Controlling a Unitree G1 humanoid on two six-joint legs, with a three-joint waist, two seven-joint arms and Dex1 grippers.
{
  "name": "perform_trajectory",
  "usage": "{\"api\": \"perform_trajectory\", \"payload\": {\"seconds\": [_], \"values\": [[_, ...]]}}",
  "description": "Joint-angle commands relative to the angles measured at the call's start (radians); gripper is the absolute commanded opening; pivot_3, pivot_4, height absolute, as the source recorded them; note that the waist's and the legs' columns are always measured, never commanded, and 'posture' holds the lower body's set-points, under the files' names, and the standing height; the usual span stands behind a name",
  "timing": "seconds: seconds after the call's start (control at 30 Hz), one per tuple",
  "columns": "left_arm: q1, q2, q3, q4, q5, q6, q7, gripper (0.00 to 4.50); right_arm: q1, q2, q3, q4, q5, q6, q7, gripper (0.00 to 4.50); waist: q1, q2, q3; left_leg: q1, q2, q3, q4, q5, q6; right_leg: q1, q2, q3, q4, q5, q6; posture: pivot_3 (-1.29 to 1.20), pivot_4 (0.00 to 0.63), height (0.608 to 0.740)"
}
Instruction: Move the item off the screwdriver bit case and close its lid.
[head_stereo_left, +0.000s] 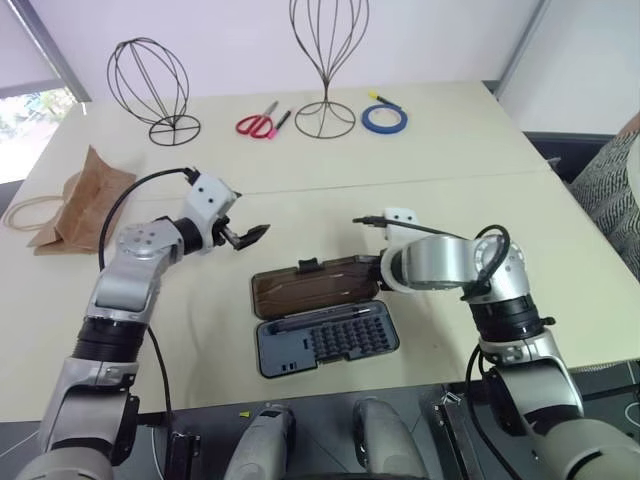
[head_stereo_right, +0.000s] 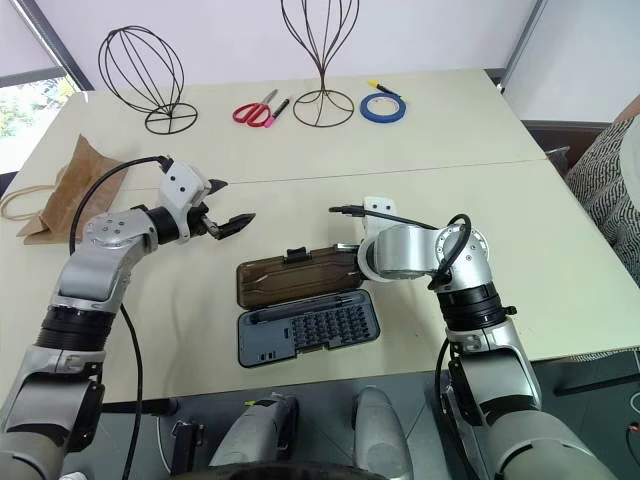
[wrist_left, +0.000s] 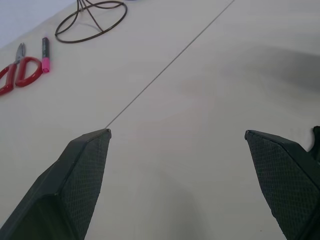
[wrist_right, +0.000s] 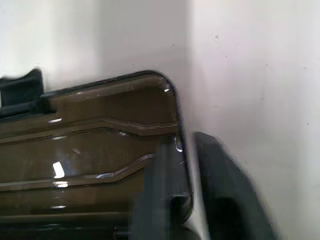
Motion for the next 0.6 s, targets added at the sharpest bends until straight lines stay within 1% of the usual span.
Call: {"api": "perform_trajectory", "payload": {"seconds": [0.03, 0.07, 0.13, 0.17, 0.33, 0.4, 0.53, 0.57, 0.6], "values": [[-0.009, 0.001, 0.003, -0.029, 0.006, -0.021, 0.001, 4.5, -0.001, 0.005, -0.027, -0.025, 0.02, -0.017, -0.048, 2.47, 0.0, 0.0, 0.0, 0.0, 0.0, 0.0, 0.0, 0.0, 0.0, 0.0, 0.0, 0.0, 0.0, 0.0, 0.0, 0.0, 0.15, 0.74], [-0.009, 0.001, 0.003, -0.029, 0.006, -0.021, 0.001, 4.5, 0.0, 0.005, -0.029, -0.025, 0.02, -0.018, -0.052, 3.05, 0.0, 0.0, 0.0, 0.0, 0.0, 0.0, 0.0, 0.0, 0.0, 0.0, 0.0, 0.0, 0.0, 0.0, 0.0, 0.0, 0.15, 0.74], [-0.009, 0.001, 0.003, -0.029, 0.006, -0.021, 0.0, 4.5, 0.001, 0.006, -0.033, -0.026, 0.02, -0.021, -0.059, 4.07, 0.0, 0.0, 0.0, 0.0, 0.001, 0.0, 0.0, 0.0, 0.0, 0.0, 0.0, 0.0, 0.0, 0.0, 0.0, 0.0, 0.15, 0.74], [-0.009, 0.001, 0.002, -0.029, 0.006, -0.021, 0.0, 4.5, 0.001, 0.006, -0.035, -0.025, 0.02, -0.022, -0.06, 4.43, 0.0, 0.0, 0.0, 0.0, 0.001, 0.0, 0.0, 0.0, 0.0, 0.0, 0.001, 0.0, 0.0, 0.0, 0.0, 0.0, 0.15, 0.74], [-0.009, 0.0, 0.001, -0.028, 0.007, -0.021, 0.0, 4.5, -0.014, -0.01, -0.038, -0.018, 0.02, -0.012, -0.038, 4.43, 0.001, 0.0, 0.0, 0.0, 0.001, 0.0, 0.0, 0.0, 0.0, 0.0, 0.001, 0.0, -0.001, 0.0, 0.0, 0.0, 0.15, 0.74], [-0.007, 0.001, 0.002, -0.03, 0.005, -0.02, -0.002, 4.5, -0.048, -0.045, -0.034, -0.007, 0.02, 0.002, 0.001, 4.43, 0.001, 0.0, 0.0, 0.0, 0.001, 0.0, 0.0, 0.0, 0.0, 0.0, 0.001, 0.0, -0.001, 0.0, 0.0, 0.0, 0.15, 0.74], [0.006, -0.003, 0.02, -0.056, -0.02, 0.002, -0.004, 4.5, -0.149, -0.166, 0.014, -0.008, 0.018, 0.05, 0.154, 4.43, 0.001, 0.003, 0.002, -0.001, 0.001, 0.001, 0.0, 0.0, 0.0, 0.0, 0.001, 0.0, -0.002, 0.0, 0.0, 0.0, 0.15, 0.74], [0.01, -0.005, 0.028, -0.066, -0.032, 0.011, -0.004, 4.5, -0.168, -0.192, 0.03, -0.015, 0.009, 0.059, 0.189, 4.43, 0.0, 0.003, 0.002, -0.001, 0.001, 0.001, 0.0, 0.0, 0.0, 0.0, 0.001, 0.0, -0.003, 0.0, 0.0, 0.0, 0.15, 0.74], [0.015, -0.007, 0.037, -0.08, -0.046, 0.026, -0.005, 4.5, -0.19, -0.213, 0.04, -0.027, -0.032, 0.078, 0.251, 4.43, -0.001, 0.003, 0.002, -0.001, 0.002, 0.002, 0.0, 0.0, 0.001, 0.0, 0.002, 0.0, -0.003, 0.0, 0.0, 0.0, 0.15, 0.74]]}}
